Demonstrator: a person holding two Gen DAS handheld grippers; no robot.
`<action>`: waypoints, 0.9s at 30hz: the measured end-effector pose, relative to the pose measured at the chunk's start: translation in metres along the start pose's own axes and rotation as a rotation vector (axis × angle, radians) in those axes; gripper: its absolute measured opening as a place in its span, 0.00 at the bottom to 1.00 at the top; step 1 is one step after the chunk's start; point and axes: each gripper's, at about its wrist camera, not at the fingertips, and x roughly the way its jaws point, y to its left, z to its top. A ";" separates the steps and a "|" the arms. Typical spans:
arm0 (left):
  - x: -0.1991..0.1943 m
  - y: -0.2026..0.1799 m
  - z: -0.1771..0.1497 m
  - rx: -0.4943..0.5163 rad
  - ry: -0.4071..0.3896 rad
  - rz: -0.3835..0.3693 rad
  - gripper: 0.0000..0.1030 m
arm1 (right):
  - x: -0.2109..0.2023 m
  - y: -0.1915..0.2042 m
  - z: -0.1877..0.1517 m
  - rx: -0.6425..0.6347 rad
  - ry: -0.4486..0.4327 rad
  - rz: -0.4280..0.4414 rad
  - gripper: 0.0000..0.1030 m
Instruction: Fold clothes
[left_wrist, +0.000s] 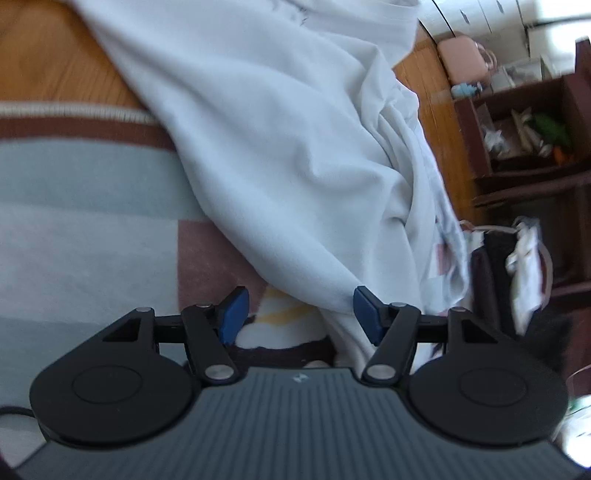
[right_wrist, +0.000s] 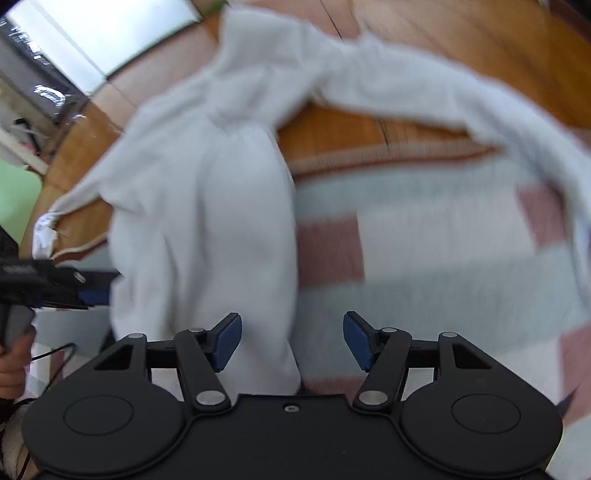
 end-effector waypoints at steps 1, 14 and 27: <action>0.001 0.002 0.000 -0.009 -0.005 -0.004 0.60 | 0.005 0.000 -0.004 0.010 -0.001 0.030 0.65; -0.019 -0.025 0.010 0.175 -0.151 0.166 0.60 | -0.093 0.039 0.072 -0.323 -0.431 -0.367 0.09; 0.017 -0.052 -0.010 0.304 0.078 0.146 0.71 | -0.053 0.033 0.026 -0.249 -0.294 -0.202 0.68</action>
